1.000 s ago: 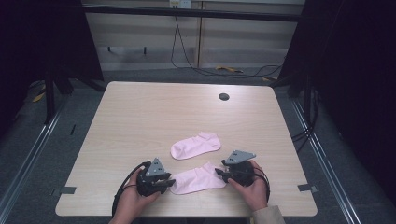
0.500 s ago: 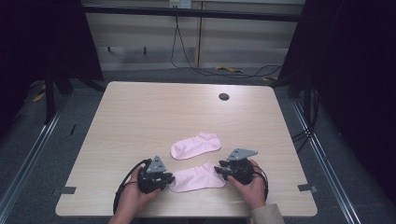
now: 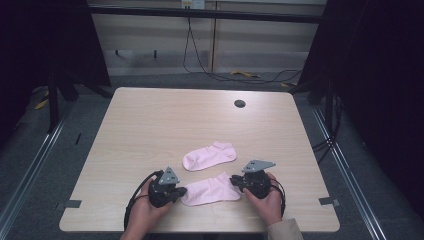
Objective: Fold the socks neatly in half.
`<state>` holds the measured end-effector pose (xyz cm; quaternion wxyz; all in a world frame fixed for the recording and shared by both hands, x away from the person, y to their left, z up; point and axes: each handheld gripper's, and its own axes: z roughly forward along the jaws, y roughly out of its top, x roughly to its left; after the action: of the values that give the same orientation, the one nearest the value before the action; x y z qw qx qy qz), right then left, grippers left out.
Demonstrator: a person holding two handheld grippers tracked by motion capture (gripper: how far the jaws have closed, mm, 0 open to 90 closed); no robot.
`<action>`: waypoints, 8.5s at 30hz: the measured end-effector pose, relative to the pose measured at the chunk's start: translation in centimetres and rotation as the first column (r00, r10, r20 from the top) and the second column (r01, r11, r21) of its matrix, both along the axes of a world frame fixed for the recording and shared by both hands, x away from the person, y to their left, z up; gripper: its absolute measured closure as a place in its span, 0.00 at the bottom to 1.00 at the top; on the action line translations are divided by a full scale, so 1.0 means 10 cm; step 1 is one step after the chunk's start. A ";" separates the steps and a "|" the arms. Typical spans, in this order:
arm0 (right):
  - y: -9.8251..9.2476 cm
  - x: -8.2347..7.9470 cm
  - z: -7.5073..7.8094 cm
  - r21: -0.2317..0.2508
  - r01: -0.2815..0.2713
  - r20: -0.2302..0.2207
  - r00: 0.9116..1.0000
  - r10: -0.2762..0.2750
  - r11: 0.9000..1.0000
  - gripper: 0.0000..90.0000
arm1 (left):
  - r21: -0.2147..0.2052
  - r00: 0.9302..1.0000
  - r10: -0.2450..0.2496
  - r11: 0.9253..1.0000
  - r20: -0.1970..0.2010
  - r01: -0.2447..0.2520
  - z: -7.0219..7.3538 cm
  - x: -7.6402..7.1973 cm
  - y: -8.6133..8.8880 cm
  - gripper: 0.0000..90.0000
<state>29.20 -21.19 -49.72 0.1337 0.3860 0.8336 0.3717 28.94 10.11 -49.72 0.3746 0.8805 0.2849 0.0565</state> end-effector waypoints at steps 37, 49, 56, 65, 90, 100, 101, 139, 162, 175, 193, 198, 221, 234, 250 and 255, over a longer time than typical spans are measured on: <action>-0.05 0.50 0.45 0.061 -0.057 0.013 0.998 0.056 0.996 0.95 | -0.078 0.996 0.085 0.994 0.042 -0.081 0.46 0.48 -0.08 1.00; -0.09 0.74 0.58 0.055 -0.062 0.029 0.998 0.061 0.997 0.95 | -0.098 0.991 0.123 0.988 0.049 -0.118 0.46 0.63 -0.05 1.00; -0.01 0.90 0.58 0.043 -0.074 0.031 0.997 0.073 0.996 0.95 | -0.094 0.989 0.140 0.986 0.045 -0.136 0.43 0.72 -0.05 1.00; 0.00 1.06 0.57 0.050 -0.076 0.020 0.997 0.075 0.996 0.95 | -0.095 0.986 0.163 0.983 0.028 -0.160 0.36 0.81 -0.03 1.00; -0.05 1.43 0.30 0.021 -0.069 -0.019 0.997 0.070 0.997 0.91 | -0.066 0.983 0.185 0.980 -0.007 -0.185 0.12 0.90 -0.11 1.00; -0.08 1.33 0.25 0.022 -0.033 0.003 0.999 0.033 0.999 0.70 | -0.043 0.986 0.169 0.985 0.003 -0.168 0.05 0.87 -0.10 0.99; -0.09 1.30 0.24 0.007 -0.027 0.002 1.000 0.027 1.000 0.71 | -0.039 0.985 0.172 0.984 -0.003 -0.172 0.05 0.86 -0.10 0.99; 0.05 0.79 0.07 -0.087 -0.030 0.008 0.999 0.031 0.996 0.80 | -0.048 0.989 0.150 0.988 0.004 -0.149 0.04 0.71 -0.13 0.82; 0.11 0.58 0.05 -0.043 -0.021 -0.019 1.000 0.021 0.999 0.94 | -0.060 0.988 0.156 0.986 -0.021 -0.157 0.01 0.70 -0.17 0.72; 0.12 0.52 0.24 -0.025 -0.042 0.011 0.999 0.042 0.999 1.00 | -0.058 0.988 0.155 0.986 -0.012 -0.155 0.01 0.69 -0.17 0.69; 0.05 0.23 0.14 -0.077 0.011 0.026 1.000 -0.009 0.997 0.84 | -0.068 0.994 0.113 0.991 0.006 -0.113 0.10 0.63 -0.32 0.65; -0.02 0.23 0.18 -0.071 0.040 0.051 0.998 -0.037 0.997 0.83 | -0.056 0.997 0.083 0.995 -0.007 -0.083 0.09 0.63 -0.36 0.67; -0.29 0.15 0.15 -0.015 0.093 0.124 0.988 -0.090 0.996 0.56 | -0.066 0.986 0.165 0.984 -0.008 -0.165 0.14 0.74 -0.11 0.59; -0.25 0.02 0.03 0.019 0.070 0.102 0.992 -0.072 0.997 1.00 | -0.031 0.985 0.174 0.984 0.015 -0.173 0.09 0.77 -0.12 0.53; -0.23 0.01 0.05 -0.010 0.073 0.111 0.991 -0.071 0.997 1.00 | -0.032 0.983 0.185 0.982 0.012 -0.185 0.10 0.71 -0.05 0.51; -0.26 0.01 0.06 -0.002 0.089 0.112 0.990 -0.089 0.996 1.00 | -0.045 0.982 0.190 0.981 0.017 -0.189 0.12 0.70 -0.05 0.51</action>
<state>29.32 -23.81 -49.14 0.1978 0.4011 0.8080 0.3835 35.98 9.60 -48.52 0.3894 0.8405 0.3645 0.0949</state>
